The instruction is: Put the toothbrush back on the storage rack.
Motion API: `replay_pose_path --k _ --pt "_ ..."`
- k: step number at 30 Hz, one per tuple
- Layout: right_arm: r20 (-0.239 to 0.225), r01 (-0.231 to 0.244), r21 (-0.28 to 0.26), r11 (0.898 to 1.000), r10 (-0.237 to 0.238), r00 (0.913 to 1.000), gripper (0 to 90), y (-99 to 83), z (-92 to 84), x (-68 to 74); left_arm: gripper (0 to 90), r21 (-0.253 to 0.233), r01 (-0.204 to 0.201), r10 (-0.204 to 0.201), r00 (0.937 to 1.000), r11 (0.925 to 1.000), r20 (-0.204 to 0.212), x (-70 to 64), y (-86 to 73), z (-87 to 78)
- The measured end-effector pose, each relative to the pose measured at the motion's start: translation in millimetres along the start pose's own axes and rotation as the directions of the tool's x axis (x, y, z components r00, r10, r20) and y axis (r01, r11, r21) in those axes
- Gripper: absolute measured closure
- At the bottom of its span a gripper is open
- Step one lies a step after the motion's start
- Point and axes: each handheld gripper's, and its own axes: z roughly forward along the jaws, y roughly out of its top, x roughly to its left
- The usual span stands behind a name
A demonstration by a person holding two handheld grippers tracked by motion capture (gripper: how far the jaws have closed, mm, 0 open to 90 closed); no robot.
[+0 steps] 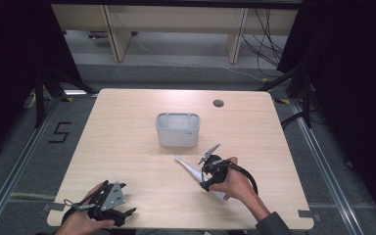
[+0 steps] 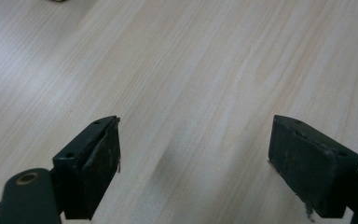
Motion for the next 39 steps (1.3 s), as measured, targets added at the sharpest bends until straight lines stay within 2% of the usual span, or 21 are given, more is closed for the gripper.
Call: replay_pose_path --k 1,4,5,7,8,13,18,19,20,21,23,27,29,30,32,33,35,36,37,38,39 --pt "0.004 0.028 0.006 1.000 -0.028 0.9996 40.8 1.0 0.6 -1.4 16.4 -0.002 -0.001 0.001 1.0000 1.0000 -0.001 0.4 -0.2 0.6" --pt "-0.003 0.043 0.034 0.998 -0.043 0.9991 44.0 3.2 2.7 -2.6 16.4 -0.001 0.000 0.000 1.0000 1.0000 0.001 0.0 0.2 0.0" --pt "0.000 0.032 0.048 0.998 -0.032 0.9995 44.7 3.9 3.7 -1.7 16.4 0.000 0.000 0.000 1.0000 1.0000 0.001 -0.1 0.1 0.1" --pt "-0.005 0.052 0.056 0.997 -0.052 0.9986 46.5 5.5 5.4 -3.3 16.4 0.000 -0.001 0.001 1.0000 1.0000 -0.001 0.5 -0.1 0.7" --pt "-0.006 0.039 0.070 0.997 -0.039 0.9992 47.8 6.1 6.1 -2.4 16.4 -0.002 0.001 -0.001 1.0000 1.0000 -0.001 0.4 0.1 0.6" --pt "-0.010 0.066 0.119 0.991 -0.065 0.9978 52.8 10.8 11.4 -2.7 16.4 -0.002 0.002 -0.002 1.0000 1.0000 -0.001 0.7 -0.1 0.7" --pt "-0.015 0.099 0.134 0.986 -0.098 0.9951 56.4 14.8 15.5 -3.9 16.4 0.008 -0.011 0.011 0.9999 0.9999 0.000 0.9 0.0 0.4" --pt "-0.017 0.084 0.159 0.984 -0.082 0.9964 56.5 16.0 14.9 -2.5 16.4 -0.002 0.001 -0.001 1.0000 1.0000 0.001 0.5 0.1 0.7" --pt "-0.019 0.081 0.149 0.986 -0.079 0.9967 57.3 16.1 16.9 -2.2 16.4 -0.005 0.001 -0.001 1.0000 1.0000 0.000 0.4 0.4 0.5" --pt "-0.022 0.084 0.171 0.982 -0.081 0.9964 58.1 17.8 17.1 -2.1 16.4 -0.002 -0.001 0.001 1.0000 1.0000 0.001 0.3 0.6 0.0" --pt "-0.019 0.097 0.170 0.981 -0.095 0.9953 58.9 18.9 18.8 -3.1 16.4 -0.001 -0.001 0.001 1.0000 1.0000 0.002 0.2 0.3 0.2" --pt "-0.021 0.077 0.207 0.975 -0.075 0.9970 62.7 21.6 21.4 -1.7 16.5 -0.007 0.000 0.000 1.0000 1.0000 0.001 0.6 0.4 0.2" --pt "-0.018 0.098 0.207 0.973 -0.097 0.9951 63.4 22.5 22.0 -2.6 16.4 -0.004 0.001 -0.001 1.0000 1.0000 0.001 0.6 0.0 0.5" --pt "-0.016 0.088 0.218 0.972 -0.087 0.9961 64.1 23.4 22.0 -1.7 16.4 0.000 -0.003 0.003 1.0000 1.0000 -0.004 1.2 0.0 0.4" --pt "-0.020 0.130 0.209 0.969 -0.129 0.9914 65.6 24.5 23.3 -3.6 16.4 -0.003 -0.004 0.004 1.0000 1.0000 -0.002 1.0 0.5 0.0" --pt "-0.017 0.088 0.230 0.969 -0.087 0.9961 66.0 24.7 22.6 -0.8 16.5 -0.006 -0.001 0.001 1.0000 1.0000 0.001 0.4 0.6 0.2" --pt "-0.028 0.120 0.233 0.965 -0.117 0.9927 66.0 25.6 24.2 -3.0 16.5 -0.002 -0.001 0.001 1.0000 1.0000 0.003 0.3 0.1 0.6" --pt "-0.005 0.114 0.245 0.963 -0.116 0.9932 66.0 27.2 23.9 -2.1 16.4 -0.002 0.000 0.000 1.0000 1.0000 0.001 0.7 0.1 0.7" --pt "-0.018 0.108 0.249 0.962 -0.107 0.9941 66.0 27.4 23.8 -1.6 16.4 0.004 -0.009 0.009 1.0000 0.9999 -0.002 1.5 0.3 0.0" --pt "-0.027 0.123 0.248 0.961 -0.120 0.9924 65.9 28.0 24.8 -2.8 16.4 -0.003 -0.004 0.004 1.0000 1.0000 -0.001 1.0 0.5 0.0" --pt "-0.012 0.122 0.275 0.954 -0.124 0.9923 66.0 30.2 24.4 -1.9 16.4 -0.006 -0.001 0.001 1.0000 1.0000 0.002 0.5 0.5 0.1"
